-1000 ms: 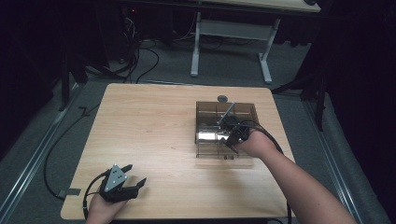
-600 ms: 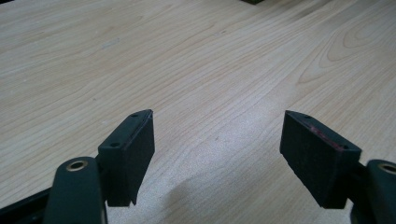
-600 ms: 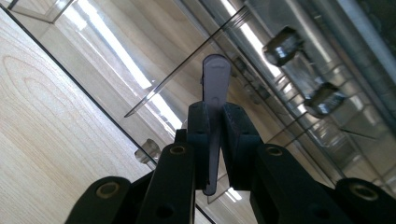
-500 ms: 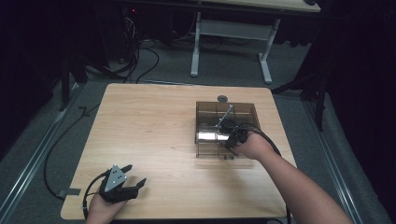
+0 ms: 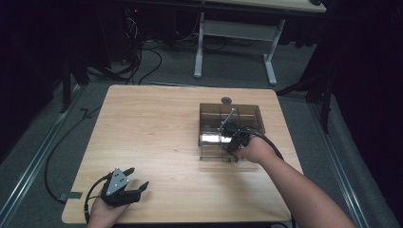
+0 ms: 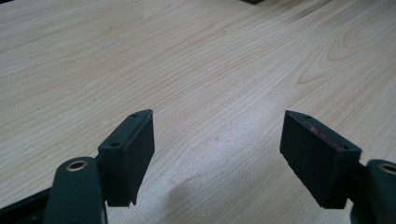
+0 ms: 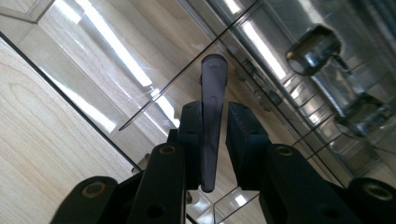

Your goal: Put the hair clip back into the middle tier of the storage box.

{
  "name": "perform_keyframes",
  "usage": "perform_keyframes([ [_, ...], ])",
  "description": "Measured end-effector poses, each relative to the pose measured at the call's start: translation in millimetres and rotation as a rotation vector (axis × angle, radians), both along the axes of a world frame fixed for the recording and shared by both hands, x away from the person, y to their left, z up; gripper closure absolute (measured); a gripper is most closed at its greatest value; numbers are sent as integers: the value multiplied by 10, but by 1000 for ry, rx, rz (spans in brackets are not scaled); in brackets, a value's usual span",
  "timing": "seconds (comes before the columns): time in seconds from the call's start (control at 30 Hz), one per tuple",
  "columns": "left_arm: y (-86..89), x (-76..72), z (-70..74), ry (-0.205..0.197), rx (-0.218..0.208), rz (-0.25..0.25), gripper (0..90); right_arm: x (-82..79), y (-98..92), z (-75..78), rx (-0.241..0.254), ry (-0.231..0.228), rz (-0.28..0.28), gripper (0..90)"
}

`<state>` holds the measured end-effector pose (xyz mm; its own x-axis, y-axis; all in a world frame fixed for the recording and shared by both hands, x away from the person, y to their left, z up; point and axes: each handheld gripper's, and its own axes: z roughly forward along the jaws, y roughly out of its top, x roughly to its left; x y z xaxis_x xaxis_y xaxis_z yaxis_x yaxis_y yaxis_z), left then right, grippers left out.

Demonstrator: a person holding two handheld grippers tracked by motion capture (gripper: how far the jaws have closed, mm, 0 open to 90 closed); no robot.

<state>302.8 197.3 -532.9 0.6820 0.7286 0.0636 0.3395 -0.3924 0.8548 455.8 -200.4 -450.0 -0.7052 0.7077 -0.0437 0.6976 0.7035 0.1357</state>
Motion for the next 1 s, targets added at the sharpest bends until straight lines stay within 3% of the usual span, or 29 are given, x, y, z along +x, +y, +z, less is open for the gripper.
perform_keyframes([
  [0.13, -1, 1, -1, 1, 1, 1, 267, -35, -9, 44, 13, 6, -36, 759],
  [0.17, -1, 1, -1, 0, 0, 1, 267, -21, -32, 52, 11, -6, 7, 760],
  [0.2, -1, 1, 0, 0, 0, 1, 267, -61, -15, 70, 14, 10, -49, 761],
  [0.27, -1, 0, 0, 0, 0, 1, 266, -94, -29, 108, 18, 16, -57, 771],
  [0.7, 8, 2, 0, 0, -10, 4, 266, -339, -136, 339, 51, 13, -64, 844],
  [1.0, 8, 2, 0, 0, -9, 4, 266, -533, -171, 247, 59, 27, -64, 857],
])
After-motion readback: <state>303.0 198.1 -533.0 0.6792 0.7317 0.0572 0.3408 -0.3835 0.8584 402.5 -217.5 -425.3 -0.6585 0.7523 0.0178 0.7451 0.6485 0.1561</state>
